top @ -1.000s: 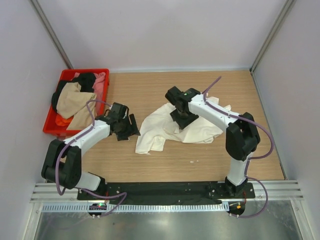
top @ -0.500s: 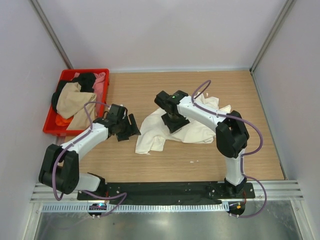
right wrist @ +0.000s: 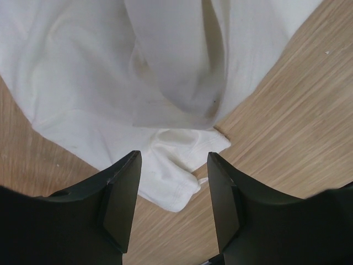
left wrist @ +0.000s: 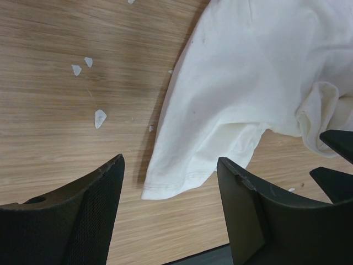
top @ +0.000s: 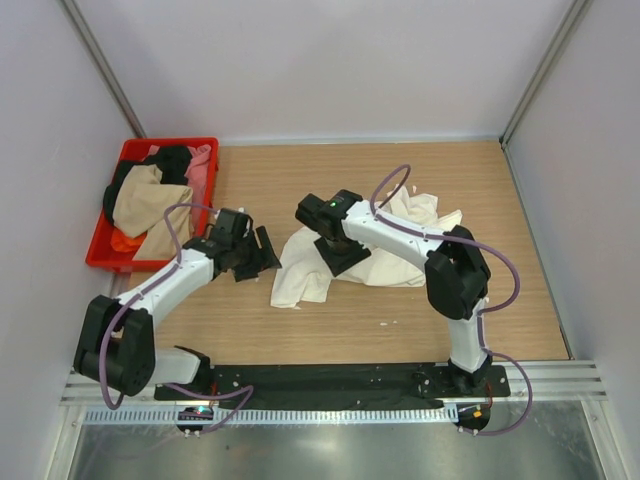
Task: Fold and stack the t-shirts
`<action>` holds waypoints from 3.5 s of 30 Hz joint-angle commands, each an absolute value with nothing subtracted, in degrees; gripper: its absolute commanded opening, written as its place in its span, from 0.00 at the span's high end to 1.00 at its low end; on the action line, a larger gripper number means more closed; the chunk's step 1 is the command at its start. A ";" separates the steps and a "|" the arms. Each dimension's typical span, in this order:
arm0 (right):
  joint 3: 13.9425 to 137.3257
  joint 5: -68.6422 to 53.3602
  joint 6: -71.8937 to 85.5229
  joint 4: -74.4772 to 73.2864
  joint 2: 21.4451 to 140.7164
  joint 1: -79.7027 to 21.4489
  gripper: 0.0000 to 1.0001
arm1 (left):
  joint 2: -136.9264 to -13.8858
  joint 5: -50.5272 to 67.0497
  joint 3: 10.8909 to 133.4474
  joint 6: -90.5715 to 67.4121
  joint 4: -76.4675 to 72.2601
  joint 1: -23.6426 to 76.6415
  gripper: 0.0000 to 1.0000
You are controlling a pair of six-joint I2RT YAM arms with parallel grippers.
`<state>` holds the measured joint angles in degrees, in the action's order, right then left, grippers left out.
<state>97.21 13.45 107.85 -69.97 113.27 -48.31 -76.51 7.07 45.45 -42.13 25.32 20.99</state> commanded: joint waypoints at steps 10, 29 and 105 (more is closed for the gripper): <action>94.31 24.08 113.73 -68.65 113.99 -48.25 0.43 | -74.88 4.93 44.74 -42.89 23.64 22.50 0.31; 88.95 19.86 111.27 -63.99 114.70 -48.16 0.44 | -76.55 -1.85 38.76 -45.35 22.77 27.51 0.39; 137.13 35.33 11.09 -32.62 94.23 -10.37 0.99 | -96.77 -28.58 140.10 -35.42 71.63 15.82 1.00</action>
<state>134.34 32.53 21.12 -42.04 98.63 -10.37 -96.68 -28.36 136.18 -36.99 61.69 16.32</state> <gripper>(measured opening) 0.070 0.007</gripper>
